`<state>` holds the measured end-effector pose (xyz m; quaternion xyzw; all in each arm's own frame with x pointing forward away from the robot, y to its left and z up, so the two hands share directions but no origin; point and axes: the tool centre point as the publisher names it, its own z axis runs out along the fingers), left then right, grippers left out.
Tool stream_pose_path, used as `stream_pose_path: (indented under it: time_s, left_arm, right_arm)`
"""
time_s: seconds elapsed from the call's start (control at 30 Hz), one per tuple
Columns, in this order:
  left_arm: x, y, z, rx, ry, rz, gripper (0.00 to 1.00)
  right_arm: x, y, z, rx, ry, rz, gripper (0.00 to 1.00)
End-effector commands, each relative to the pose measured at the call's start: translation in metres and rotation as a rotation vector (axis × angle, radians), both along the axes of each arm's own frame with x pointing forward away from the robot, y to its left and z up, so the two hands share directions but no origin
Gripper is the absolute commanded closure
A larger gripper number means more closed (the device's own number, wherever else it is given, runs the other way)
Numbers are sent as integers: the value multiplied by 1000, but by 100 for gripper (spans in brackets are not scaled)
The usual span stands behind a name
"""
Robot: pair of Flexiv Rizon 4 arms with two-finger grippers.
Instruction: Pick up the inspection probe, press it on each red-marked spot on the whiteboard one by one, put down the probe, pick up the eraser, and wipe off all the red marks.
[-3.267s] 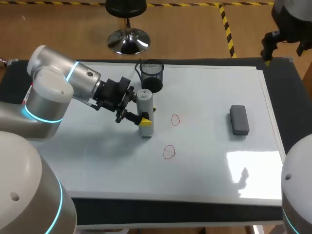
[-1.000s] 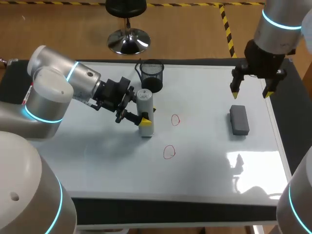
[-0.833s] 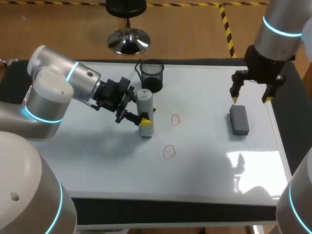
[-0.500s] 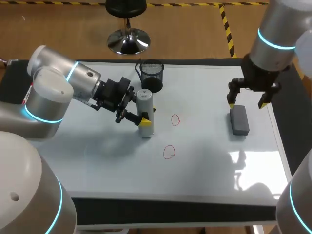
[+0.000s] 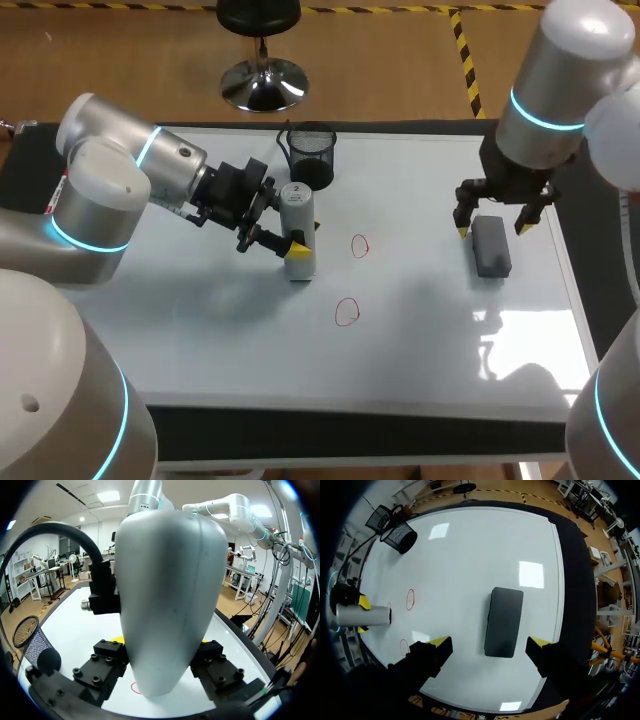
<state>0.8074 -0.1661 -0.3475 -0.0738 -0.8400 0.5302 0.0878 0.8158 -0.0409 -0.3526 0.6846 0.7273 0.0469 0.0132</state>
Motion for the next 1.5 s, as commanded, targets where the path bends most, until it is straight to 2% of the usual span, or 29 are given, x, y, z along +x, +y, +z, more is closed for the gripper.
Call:
stream_pose_path:
  time_s: [0.03, 0.5, 1.13, 1.17, 1.23, 1.27, 1.3, 1.43, 1.5]
  left_arm:
    - [-4, 1, -12, -3, 0, 2, 100]
    - [-4, 1, -12, -3, 0, 2, 100]
    - [-4, 1, -12, -3, 0, 2, 100]
    - [-4, 1, -12, -3, 0, 2, 100]
    - [-4, 1, -12, -3, 0, 2, 100]
    - [-4, 1, -12, -3, 0, 2, 100]
    - [-4, 1, -12, -3, 0, 2, 100]
    - [-4, 1, -12, -3, 0, 2, 100]
    - [-4, 1, -12, -3, 0, 2, 100]
  right_arm:
    - [-2, 0, -11, 3, -17, 2, 0]
    - [2, -4, -38, -31, 5, -13, 0]
    - [7, -10, -57, -58, 23, -30, 0]
    - [7, -10, -59, -58, 25, -30, 5]
    - [7, -9, -61, -62, 29, -28, 29]
    - [6, -9, -61, -65, 32, -28, 44]
    - [6, -9, -62, -67, 34, -26, 51]
    - [7, -10, -66, -70, 41, -27, 53]
    - [6, -10, -69, -72, 46, -28, 58]
